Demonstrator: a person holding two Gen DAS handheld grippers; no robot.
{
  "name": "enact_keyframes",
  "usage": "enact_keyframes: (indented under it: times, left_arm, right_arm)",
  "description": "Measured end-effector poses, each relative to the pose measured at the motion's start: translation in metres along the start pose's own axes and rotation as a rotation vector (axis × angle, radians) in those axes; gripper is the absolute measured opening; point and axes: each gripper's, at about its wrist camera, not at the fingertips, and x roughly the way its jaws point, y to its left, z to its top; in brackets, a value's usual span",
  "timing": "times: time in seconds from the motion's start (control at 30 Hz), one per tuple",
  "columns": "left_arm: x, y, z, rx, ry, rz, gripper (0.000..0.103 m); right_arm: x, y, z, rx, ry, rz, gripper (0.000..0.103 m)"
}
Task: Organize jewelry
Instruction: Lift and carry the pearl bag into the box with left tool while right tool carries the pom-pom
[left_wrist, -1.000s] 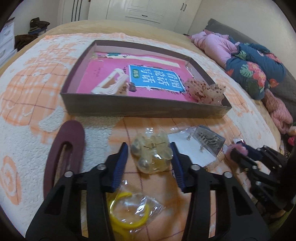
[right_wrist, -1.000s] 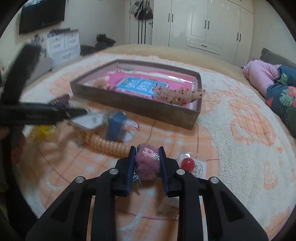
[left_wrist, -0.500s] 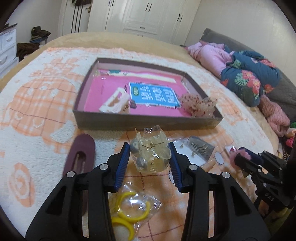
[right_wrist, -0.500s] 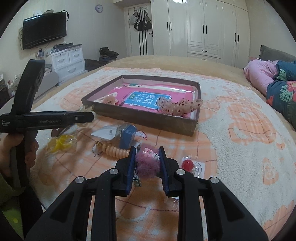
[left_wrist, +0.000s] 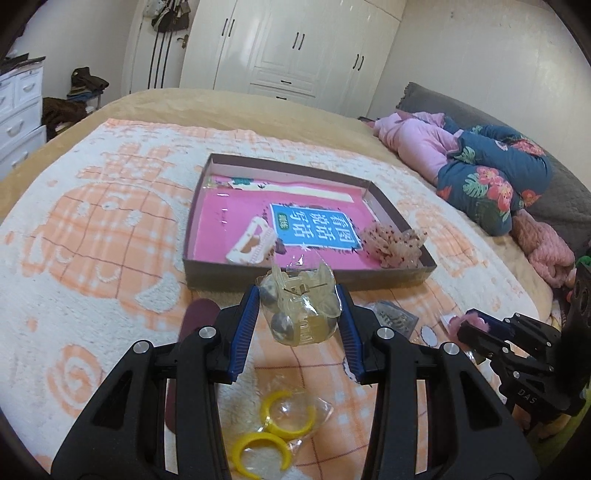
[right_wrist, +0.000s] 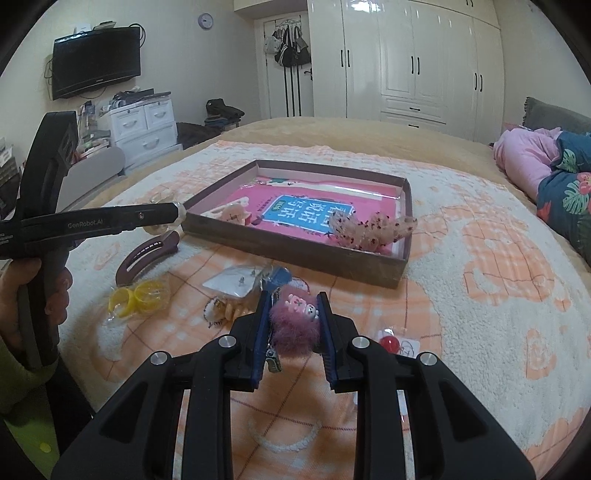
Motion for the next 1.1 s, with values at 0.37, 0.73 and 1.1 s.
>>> enact_keyframes:
  times: [0.37,0.73,1.1]
  left_arm:
    - [0.001,0.014,0.017,-0.015,-0.034,0.015,0.033]
    - [0.022,-0.009,0.041,0.029,-0.044,-0.018,0.033]
    - [0.064,-0.032,0.054,0.060,0.012,-0.054,0.033]
  right_arm:
    - [0.009,0.001,0.022,-0.008,-0.027,0.000,0.024]
    - [0.014,-0.017,0.047,0.014,-0.080,-0.027,0.024]
    - [0.022,-0.050,0.074,0.056,-0.129,-0.094,0.024]
